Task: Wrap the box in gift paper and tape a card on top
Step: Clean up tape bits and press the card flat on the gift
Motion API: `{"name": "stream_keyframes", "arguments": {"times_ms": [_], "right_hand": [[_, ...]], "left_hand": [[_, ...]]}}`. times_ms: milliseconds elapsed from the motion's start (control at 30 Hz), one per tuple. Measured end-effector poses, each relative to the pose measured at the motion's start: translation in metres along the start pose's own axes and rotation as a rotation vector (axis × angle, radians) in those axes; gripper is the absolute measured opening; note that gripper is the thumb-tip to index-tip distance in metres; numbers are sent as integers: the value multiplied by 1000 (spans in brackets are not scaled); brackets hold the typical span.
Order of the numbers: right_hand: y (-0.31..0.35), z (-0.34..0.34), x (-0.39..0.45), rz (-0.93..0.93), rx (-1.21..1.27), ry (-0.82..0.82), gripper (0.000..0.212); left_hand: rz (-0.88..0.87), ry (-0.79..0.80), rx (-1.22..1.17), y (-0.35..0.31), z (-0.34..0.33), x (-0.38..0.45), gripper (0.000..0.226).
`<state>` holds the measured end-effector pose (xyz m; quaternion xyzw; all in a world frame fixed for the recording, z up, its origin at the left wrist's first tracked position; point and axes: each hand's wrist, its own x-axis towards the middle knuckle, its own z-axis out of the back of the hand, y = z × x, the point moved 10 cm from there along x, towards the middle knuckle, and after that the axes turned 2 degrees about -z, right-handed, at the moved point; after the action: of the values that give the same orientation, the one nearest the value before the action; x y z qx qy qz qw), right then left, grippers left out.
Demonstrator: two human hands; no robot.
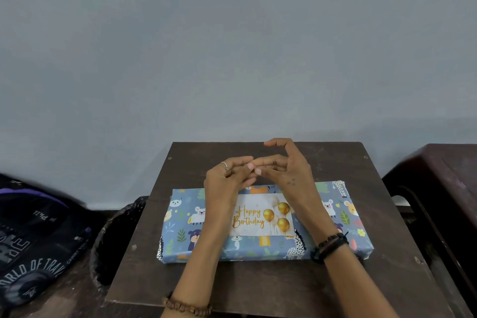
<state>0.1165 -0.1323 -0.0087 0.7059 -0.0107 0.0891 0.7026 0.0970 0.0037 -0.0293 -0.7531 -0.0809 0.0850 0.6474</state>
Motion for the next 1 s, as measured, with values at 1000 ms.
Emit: {"name": "stream_keyframes", "arguments": {"times_ms": [1000], "right_hand": [[-2, 6, -3, -7, 45, -52, 28]], "left_hand": [[-114, 51, 14, -3, -5, -2, 25]]}}
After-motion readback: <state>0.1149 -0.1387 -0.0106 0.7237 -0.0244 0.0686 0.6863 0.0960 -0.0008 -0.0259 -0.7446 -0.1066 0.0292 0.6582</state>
